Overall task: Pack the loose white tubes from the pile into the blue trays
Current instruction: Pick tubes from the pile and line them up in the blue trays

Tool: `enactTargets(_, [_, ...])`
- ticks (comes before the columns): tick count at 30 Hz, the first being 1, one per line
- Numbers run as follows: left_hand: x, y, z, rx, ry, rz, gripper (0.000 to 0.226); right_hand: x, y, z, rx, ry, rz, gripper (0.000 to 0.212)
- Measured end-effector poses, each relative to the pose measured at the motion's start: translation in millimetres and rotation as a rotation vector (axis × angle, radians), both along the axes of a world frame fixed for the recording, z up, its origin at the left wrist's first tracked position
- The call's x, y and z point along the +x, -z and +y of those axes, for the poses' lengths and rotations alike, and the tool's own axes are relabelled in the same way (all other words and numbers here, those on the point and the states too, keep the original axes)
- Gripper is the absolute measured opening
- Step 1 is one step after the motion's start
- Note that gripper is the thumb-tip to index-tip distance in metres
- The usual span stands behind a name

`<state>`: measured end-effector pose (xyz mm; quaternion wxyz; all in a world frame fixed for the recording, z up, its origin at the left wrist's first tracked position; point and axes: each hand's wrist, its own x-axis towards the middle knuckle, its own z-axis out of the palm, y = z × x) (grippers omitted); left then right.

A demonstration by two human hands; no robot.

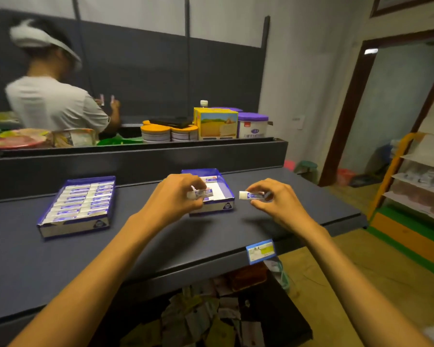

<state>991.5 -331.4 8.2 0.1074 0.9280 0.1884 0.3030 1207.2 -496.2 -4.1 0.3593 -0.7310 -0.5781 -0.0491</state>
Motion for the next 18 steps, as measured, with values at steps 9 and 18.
enactTargets(9, [11, 2, 46, -0.033, -0.146, 0.0, 0.029, 34, 0, 104, -0.061, -0.119, 0.022, 0.027])
enactTargets(18, [36, -2, 91, -0.04, -0.159, 0.078, 0.031, 43, -12, 180, -0.212, -0.109, -0.13, 0.025])
